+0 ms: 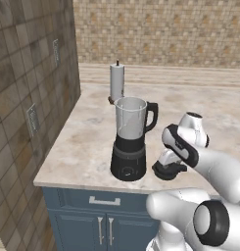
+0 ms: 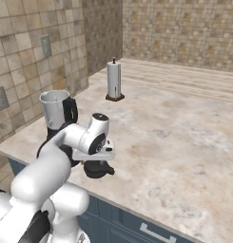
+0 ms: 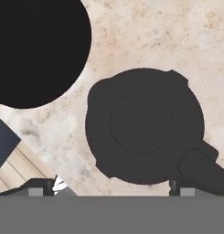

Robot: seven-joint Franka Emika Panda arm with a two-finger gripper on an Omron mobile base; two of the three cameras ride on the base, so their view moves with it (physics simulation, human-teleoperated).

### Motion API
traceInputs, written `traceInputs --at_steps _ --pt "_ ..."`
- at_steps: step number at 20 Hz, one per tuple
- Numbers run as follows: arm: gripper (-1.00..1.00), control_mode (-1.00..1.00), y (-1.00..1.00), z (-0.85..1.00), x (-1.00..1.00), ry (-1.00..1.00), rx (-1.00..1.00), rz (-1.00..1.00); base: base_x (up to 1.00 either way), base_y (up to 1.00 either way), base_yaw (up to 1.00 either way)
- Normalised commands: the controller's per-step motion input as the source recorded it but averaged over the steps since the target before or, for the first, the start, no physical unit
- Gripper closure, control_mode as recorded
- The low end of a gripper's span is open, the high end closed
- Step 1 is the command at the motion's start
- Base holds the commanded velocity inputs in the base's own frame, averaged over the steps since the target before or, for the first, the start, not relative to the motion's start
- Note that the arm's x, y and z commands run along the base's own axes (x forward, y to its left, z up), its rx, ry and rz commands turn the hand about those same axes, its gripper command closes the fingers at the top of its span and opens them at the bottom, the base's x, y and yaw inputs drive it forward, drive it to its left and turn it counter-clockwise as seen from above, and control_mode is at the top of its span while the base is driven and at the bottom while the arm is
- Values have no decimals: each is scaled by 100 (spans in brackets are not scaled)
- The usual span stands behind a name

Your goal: Grab the onion and lemon wedge from the fridge, place them in the blender, close the lid, and turn on the blender to create a marinade.

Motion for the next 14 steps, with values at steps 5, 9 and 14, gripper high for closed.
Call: traceInputs --at_steps 5,9,14 --pt "-100 -100 -4 -15 16 0 0 0 0 0 0" --pt "-100 -100 0 -11 17 0 0 0 0 0 0" --pt "-100 -100 0 -17 13 0 0 0 0 0 0"
